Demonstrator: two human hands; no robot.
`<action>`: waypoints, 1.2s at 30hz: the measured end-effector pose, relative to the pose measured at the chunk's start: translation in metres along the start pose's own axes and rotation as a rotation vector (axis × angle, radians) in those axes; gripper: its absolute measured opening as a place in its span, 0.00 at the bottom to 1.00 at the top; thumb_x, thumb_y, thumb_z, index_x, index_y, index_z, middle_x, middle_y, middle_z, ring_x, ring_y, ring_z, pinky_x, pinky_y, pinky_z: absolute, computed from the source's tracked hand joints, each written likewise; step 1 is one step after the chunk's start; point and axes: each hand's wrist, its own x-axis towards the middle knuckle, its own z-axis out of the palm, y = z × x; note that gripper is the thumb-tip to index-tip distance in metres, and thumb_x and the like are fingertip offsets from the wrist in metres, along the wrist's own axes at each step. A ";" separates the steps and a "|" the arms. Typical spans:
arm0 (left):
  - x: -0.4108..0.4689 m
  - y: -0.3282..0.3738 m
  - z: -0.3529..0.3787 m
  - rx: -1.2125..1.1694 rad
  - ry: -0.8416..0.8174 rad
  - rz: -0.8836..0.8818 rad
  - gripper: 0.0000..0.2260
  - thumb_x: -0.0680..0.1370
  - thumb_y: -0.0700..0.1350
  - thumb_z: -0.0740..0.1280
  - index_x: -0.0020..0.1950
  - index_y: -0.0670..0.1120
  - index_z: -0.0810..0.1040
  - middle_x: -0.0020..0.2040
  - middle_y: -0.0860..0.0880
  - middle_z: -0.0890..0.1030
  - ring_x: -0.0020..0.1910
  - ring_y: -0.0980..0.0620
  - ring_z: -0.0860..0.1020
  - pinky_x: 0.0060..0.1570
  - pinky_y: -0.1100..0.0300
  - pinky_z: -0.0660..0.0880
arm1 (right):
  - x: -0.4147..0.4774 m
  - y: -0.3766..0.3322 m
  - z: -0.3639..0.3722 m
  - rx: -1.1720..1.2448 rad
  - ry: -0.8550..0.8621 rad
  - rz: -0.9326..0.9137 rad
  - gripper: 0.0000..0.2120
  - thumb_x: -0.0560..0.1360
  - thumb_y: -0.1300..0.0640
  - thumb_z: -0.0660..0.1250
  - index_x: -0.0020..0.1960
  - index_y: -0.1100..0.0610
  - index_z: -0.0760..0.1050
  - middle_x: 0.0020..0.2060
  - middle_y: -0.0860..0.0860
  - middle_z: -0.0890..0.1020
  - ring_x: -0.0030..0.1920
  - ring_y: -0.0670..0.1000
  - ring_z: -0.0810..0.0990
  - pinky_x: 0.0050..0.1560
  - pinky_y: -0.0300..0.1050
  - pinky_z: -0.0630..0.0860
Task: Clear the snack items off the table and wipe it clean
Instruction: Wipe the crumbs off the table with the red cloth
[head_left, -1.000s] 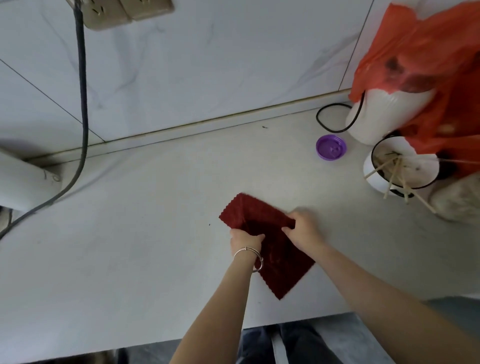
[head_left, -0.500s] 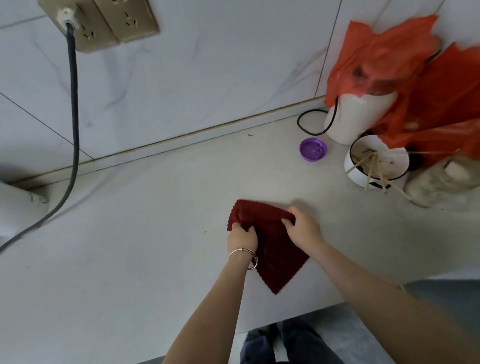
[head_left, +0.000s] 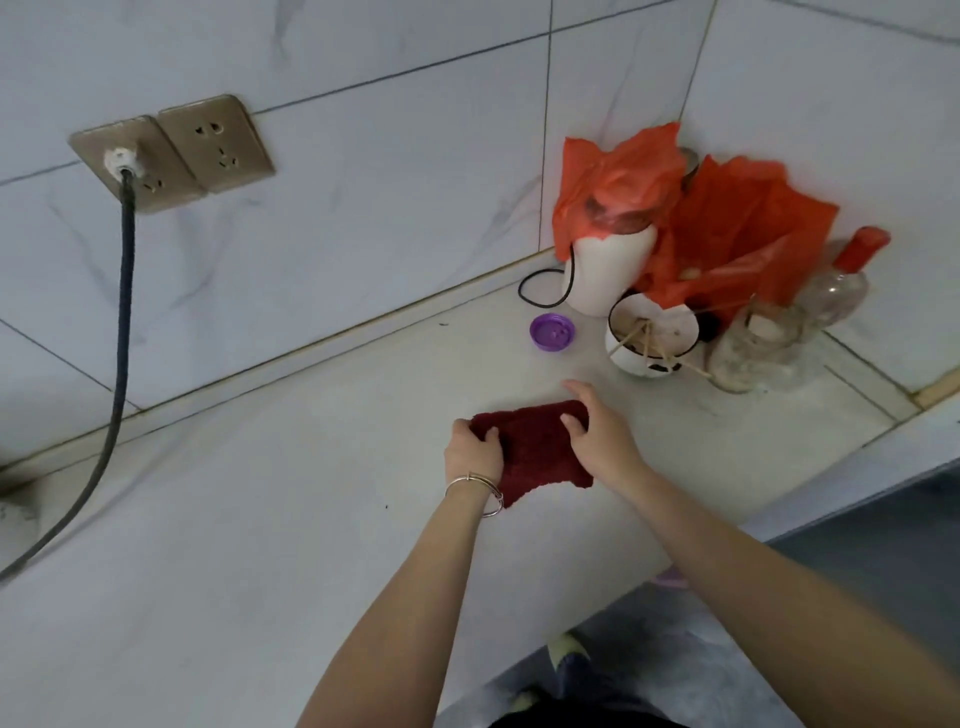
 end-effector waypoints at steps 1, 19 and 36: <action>-0.003 0.005 0.000 0.001 -0.007 0.026 0.14 0.78 0.46 0.62 0.60 0.39 0.70 0.56 0.40 0.78 0.57 0.41 0.76 0.49 0.60 0.68 | -0.005 -0.002 -0.006 -0.005 0.024 -0.021 0.16 0.77 0.62 0.61 0.64 0.52 0.71 0.56 0.51 0.80 0.57 0.52 0.77 0.57 0.40 0.69; -0.114 0.071 0.070 0.050 -0.320 0.450 0.14 0.76 0.48 0.65 0.58 0.41 0.74 0.52 0.43 0.79 0.53 0.43 0.76 0.51 0.56 0.71 | -0.136 0.033 -0.127 0.022 0.440 0.142 0.13 0.79 0.62 0.58 0.54 0.51 0.79 0.53 0.50 0.80 0.56 0.50 0.75 0.60 0.38 0.67; -0.403 0.066 0.270 0.085 -0.751 0.684 0.12 0.74 0.51 0.68 0.52 0.45 0.78 0.47 0.48 0.81 0.51 0.47 0.78 0.56 0.56 0.73 | -0.428 0.171 -0.310 -0.055 0.825 0.429 0.11 0.78 0.61 0.62 0.54 0.53 0.81 0.51 0.52 0.81 0.55 0.51 0.77 0.55 0.34 0.66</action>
